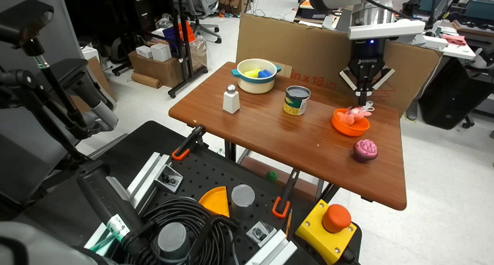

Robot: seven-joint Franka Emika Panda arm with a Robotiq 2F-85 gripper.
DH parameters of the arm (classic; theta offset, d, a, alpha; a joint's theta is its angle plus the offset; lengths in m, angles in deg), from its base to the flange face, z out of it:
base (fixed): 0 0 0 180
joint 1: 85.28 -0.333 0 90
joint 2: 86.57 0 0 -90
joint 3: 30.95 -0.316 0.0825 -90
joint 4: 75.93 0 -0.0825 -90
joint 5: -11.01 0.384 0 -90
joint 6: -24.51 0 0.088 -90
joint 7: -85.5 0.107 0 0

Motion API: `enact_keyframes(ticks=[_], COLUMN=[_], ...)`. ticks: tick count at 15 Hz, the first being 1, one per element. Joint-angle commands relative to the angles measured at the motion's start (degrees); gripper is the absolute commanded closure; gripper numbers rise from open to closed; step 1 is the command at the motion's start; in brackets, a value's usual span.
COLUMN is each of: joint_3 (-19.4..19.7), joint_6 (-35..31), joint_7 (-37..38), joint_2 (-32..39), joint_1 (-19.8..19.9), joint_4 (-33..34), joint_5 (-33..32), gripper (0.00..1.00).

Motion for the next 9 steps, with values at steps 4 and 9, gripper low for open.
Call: enact_keyframes(ticks=[4,9], joint_3=[0.41,0.47], joint_6=[1.09,-0.05], joint_7=[-0.35,0.37], joint_2=[0.74,-0.67], joint_1=[-0.68,-0.82], joint_4=[1.07,-0.44], joint_5=[-0.93,-1.04], gripper=[1.0,1.0])
